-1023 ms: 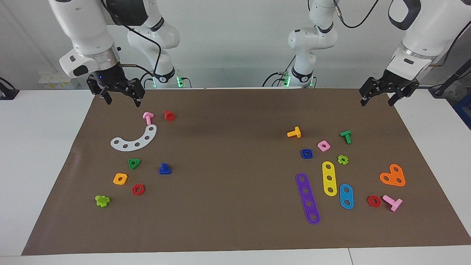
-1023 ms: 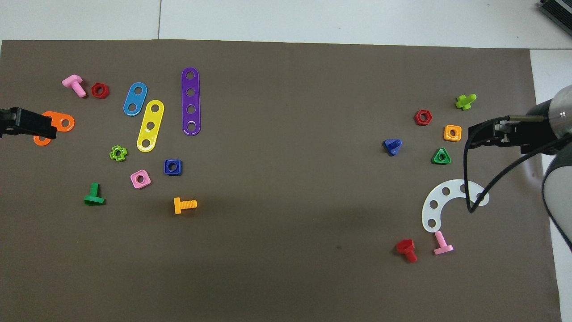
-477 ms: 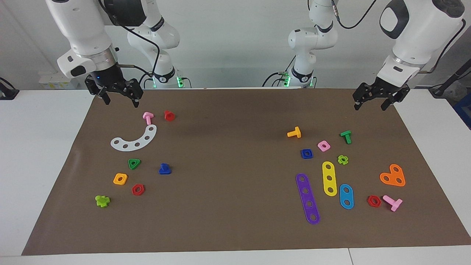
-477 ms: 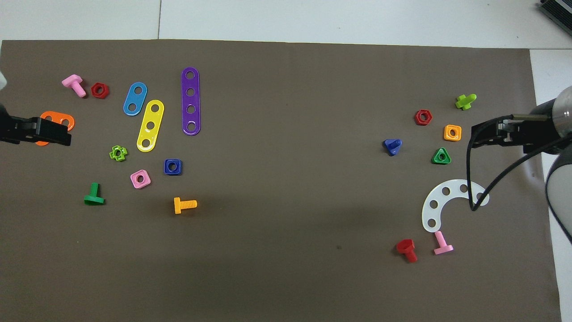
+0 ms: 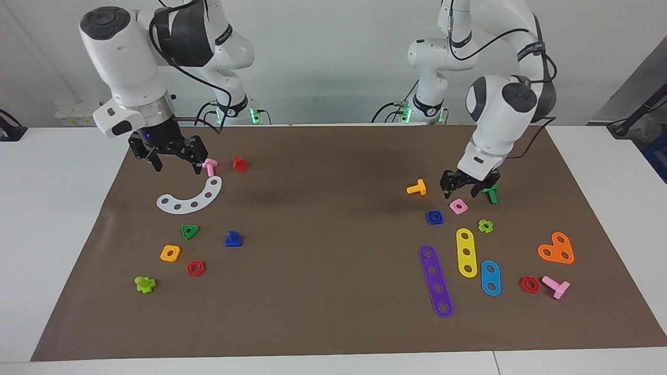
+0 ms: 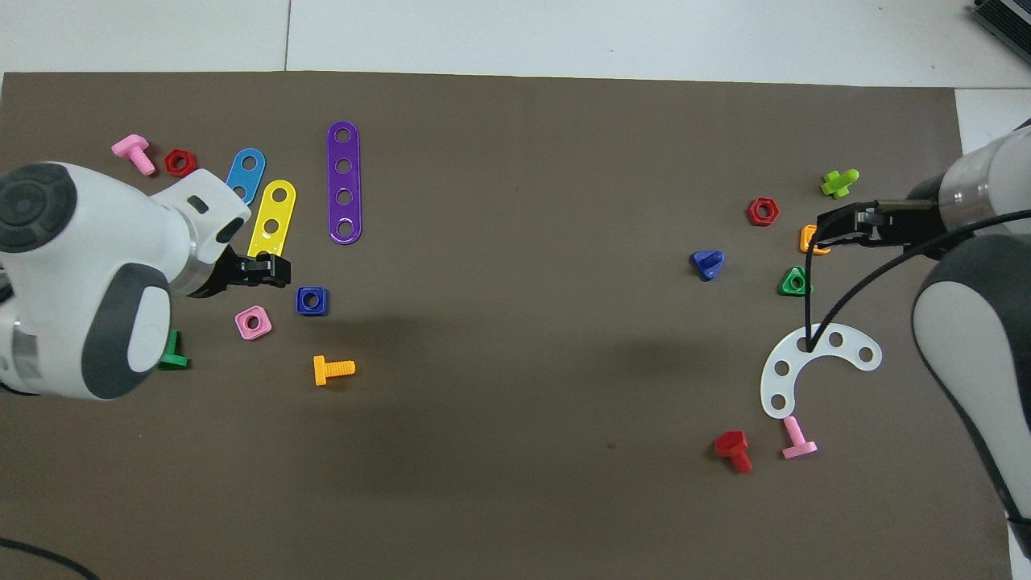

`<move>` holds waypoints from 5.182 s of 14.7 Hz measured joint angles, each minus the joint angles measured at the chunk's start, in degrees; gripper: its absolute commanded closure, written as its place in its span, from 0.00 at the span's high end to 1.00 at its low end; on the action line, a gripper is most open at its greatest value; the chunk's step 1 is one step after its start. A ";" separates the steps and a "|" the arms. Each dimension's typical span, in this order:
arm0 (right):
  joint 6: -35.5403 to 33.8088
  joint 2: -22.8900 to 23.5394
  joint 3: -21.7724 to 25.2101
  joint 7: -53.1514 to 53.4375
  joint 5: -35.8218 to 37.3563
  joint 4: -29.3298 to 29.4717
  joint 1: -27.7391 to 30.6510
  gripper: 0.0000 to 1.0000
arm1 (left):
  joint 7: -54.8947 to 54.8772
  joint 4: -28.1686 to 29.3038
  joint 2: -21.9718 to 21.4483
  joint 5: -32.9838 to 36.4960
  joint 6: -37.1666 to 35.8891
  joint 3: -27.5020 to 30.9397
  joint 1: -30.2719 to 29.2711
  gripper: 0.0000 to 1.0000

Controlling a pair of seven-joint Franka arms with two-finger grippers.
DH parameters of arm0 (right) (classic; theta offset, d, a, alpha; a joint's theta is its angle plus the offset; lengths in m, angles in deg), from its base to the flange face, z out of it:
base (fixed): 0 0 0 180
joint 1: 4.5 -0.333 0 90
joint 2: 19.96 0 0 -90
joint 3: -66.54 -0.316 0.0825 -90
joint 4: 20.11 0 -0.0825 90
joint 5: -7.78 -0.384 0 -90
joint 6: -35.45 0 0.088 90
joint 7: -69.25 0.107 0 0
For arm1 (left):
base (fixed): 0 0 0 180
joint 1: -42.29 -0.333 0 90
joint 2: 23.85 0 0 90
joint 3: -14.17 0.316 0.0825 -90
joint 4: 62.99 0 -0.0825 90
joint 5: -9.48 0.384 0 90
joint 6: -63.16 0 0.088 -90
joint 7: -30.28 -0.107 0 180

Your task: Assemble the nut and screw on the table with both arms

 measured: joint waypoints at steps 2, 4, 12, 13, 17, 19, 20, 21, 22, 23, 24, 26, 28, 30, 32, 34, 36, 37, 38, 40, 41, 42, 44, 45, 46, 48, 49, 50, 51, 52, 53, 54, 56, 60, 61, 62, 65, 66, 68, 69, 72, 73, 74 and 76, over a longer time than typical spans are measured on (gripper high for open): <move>4.35 2.30 -0.01 -0.01 0.00 -1.39 -0.03 0.98 | 0.08 2.81 1.46 -0.08 4.18 0.01 0.32 0.81; 8.28 4.95 -0.05 -0.02 0.00 -2.74 -0.11 0.97 | 0.17 4.32 3.31 -0.09 8.64 0.04 0.96 0.81; 26.41 14.02 -0.53 -0.04 0.00 -10.77 -2.47 0.91 | 2.19 8.31 8.27 -0.10 20.11 0.26 3.71 0.29; 27.70 14.41 -0.55 -0.04 0.00 -11.59 -2.96 0.89 | 2.19 8.19 8.22 -0.10 19.86 0.26 3.72 0.08; 28.86 15.19 -0.55 -0.04 0.00 -13.18 -3.77 0.77 | 2.19 6.95 7.65 -0.10 15.89 0.52 3.73 0.00; 28.86 15.23 -0.55 -0.04 0.00 -13.81 -3.92 0.67 | 2.19 6.52 7.78 -0.10 15.04 0.65 3.72 0.00; 28.86 15.23 -0.55 -0.04 0.00 -14.07 -3.96 0.62 | 2.19 6.28 7.82 -0.10 14.70 0.65 3.72 0.00; 28.86 15.23 -0.55 -0.04 0.00 -14.23 -4.00 0.52 | 2.19 5.72 7.88 -0.10 14.16 0.65 3.72 0.00; 28.86 15.23 -0.55 -0.04 0.00 -14.30 -4.03 0.38 | 2.19 4.42 7.94 -0.10 12.32 0.66 3.72 0.00; 28.86 15.23 -0.55 -0.04 0.00 -14.31 -4.04 0.23 | 2.19 2.15 7.96 -0.10 9.11 0.63 3.73 0.00; 28.88 15.23 -0.55 -0.04 0.00 -14.31 -4.04 0.07 | 2.19 -0.96 7.94 -0.10 4.91 0.56 3.76 0.00; 28.92 15.23 -0.55 -0.04 0.00 -14.31 -4.04 0.00 | 2.33 -7.40 7.92 -0.10 -2.84 0.47 3.88 0.00; 28.95 15.23 -0.55 -0.04 0.00 -14.31 -4.04 0.00 | 4.87 -10.81 7.92 -0.10 -6.43 0.37 4.59 0.00; 29.06 15.18 -0.61 -0.02 0.00 -14.03 -4.15 0.00 | 9.52 -12.13 7.99 -0.10 -7.00 0.28 6.65 0.00; 29.07 15.07 -0.76 2.50 -0.02 -12.98 -5.79 0.00 | 12.06 -13.83 8.02 -0.10 -8.73 0.20 8.19 0.00; 29.08 15.05 -0.85 8.40 -0.02 -11.39 -9.72 0.00 | 14.89 -15.13 8.08 -0.16 -9.23 0.12 9.84 0.00; 29.07 15.31 -0.94 14.80 -0.02 -9.55 -14.33 0.00 | 17.24 -16.45 8.48 -1.52 -9.23 0.03 11.29 0.00; 28.98 15.82 -0.96 17.51 -0.02 -8.30 -16.38 0.00 | 18.74 -16.89 8.75 -2.59 -9.00 -0.01 12.11 0.00; 28.48 16.65 -0.98 19.77 -0.02 -6.67 -18.24 0.00 | 20.57 -17.27 9.00 -3.28 -8.30 -0.03 13.04 0.00; 26.47 18.75 -0.99 23.93 -0.02 -3.02 -21.71 0.00 | 23.57 -17.90 9.50 -4.46 -6.37 -0.09 14.72 0.00; 25.87 19.69 -1.01 25.72 -0.01 -1.82 -23.20 0.00 | 24.24 -18.24 9.74 -5.03 -5.96 -0.10 15.26 0.00; 25.72 20.64 -1.02 27.52 0.04 -1.13 -24.77 0.00 | 24.56 -18.64 9.97 -5.42 -5.67 -0.09 15.53 0.00; 25.72 22.57 -0.99 31.00 0.46 -0.53 -27.68 0.00 | 24.77 -19.78 10.40 -6.16 -5.56 0.05 15.62 0.00; 25.73 23.26 -0.97 32.11 0.92 -0.29 -28.49 0.00 | 24.77 -20.20 10.56 -6.86 -5.55 0.17 15.62 0.00; 25.72 23.64 -0.95 32.95 1.15 -0.16 -28.91 0.09 | 24.77 -20.60 10.79 -7.33 -5.54 0.25 15.62 0.00; 25.12 23.72 -0.96 34.02 1.20 0.00 -29.24 1.00 | 24.85 -21.89 11.43 -7.64 -5.48 0.29 15.62 0.00; 24.63 23.71 -0.95 34.28 1.20 0.20 -29.33 1.00 | 25.25 -22.66 11.74 -7.70 -5.48 0.29 15.63 0.00; 24.42 23.66 -0.91 34.37 1.20 0.45 -29.32 1.00 | 25.82 -23.13 11.98 -7.70 -5.48 0.27 15.70 0.00; 24.28 23.41 -0.75 34.38 1.21 0.66 -29.22 1.00 | 26.51 -23.43 12.24 -7.71 -5.48 0.20 15.91 0.00; 23.98 22.82 -0.61 34.38 1.21 0.82 -28.81 1.00 | 27.56 -23.65 12.51 -7.72 -5.38 0.09 16.32 0.00; 23.38 21.77 -0.49 34.38 1.22 0.85 -28.01 1.00 | 29.14 -24.06 12.85 -7.72 -5.09 0.07 16.97 0.00; 22.56 20.44 -0.42 34.38 1.23 0.82 -26.90 1.00 | 30.92 -24.63 13.36 -7.72 -4.68 0.04 17.79 0.00; 21.09 17.02 -0.37 33.82 1.26 0.41 -24.02 1.00 | 34.89 -26.38 15.14 -7.72 -4.31 0.05 20.19 0.00; 15.92 8.99 -0.31 28.24 1.24 -1.74 -17.11 1.00 | 41.01 -28.88 20.43 -7.02 -2.88 0.07 25.43 0.00; 14.28 7.01 -0.29 25.53 1.23 -2.02 -14.87 1.00 | 41.77 -29.12 21.20 -6.98 -2.79 0.11 26.18 0.00; 12.32 5.09 -0.27 22.73 1.21 -2.17 -12.54 1.00 | 42.32 -29.22 21.75 -6.86 -2.77 0.13 26.70 0.00; 8.88 0.39 -0.17 14.73 0.48 -2.48 -6.68 1.00 | 42.99 -29.21 22.69 -6.20 -2.22 0.16 27.49 0.00; 7.94 -0.74 -0.13 12.31 0.00 -2.47 -5.25 1.00 | 43.08 -29.13 22.91 -6.10 -2.19 0.22 27.59 0.00; 5.42 -2.17 -0.06 8.34 -0.23 -1.92 -3.10 1.00 | 43.22 -28.50 23.18 -6.03 -1.91 0.29 27.72 0.00; 3.96 -2.45 -0.05 6.55 -0.32 -1.13 -2.32 1.00 | 43.39 -28.06 23.27 -5.98 -1.38 0.29 27.85 0.00; -2.22 -2.56 -0.02 3.21 -0.44 3.17 -1.52 1.00 | 43.95 -25.69 23.46 -5.89 2.19 0.26 28.32 0.00; -4.71 -2.56 -0.02 2.59 -0.44 4.76 -1.52 1.00 | 44.25 -25.01 23.48 -5.88 2.92 0.27 28.58 0.00; -6.76 -2.55 -0.02 2.25 -0.44 6.10 -1.50 1.00 | 44.55 -24.54 23.49 -5.88 3.34 0.25 28.84 0.00; -8.67 -2.44 -0.02 2.21 -0.45 6.97 -1.45 1.00 | 44.82 -23.68 23.49 -5.87 3.49 0.27 29.27 0.00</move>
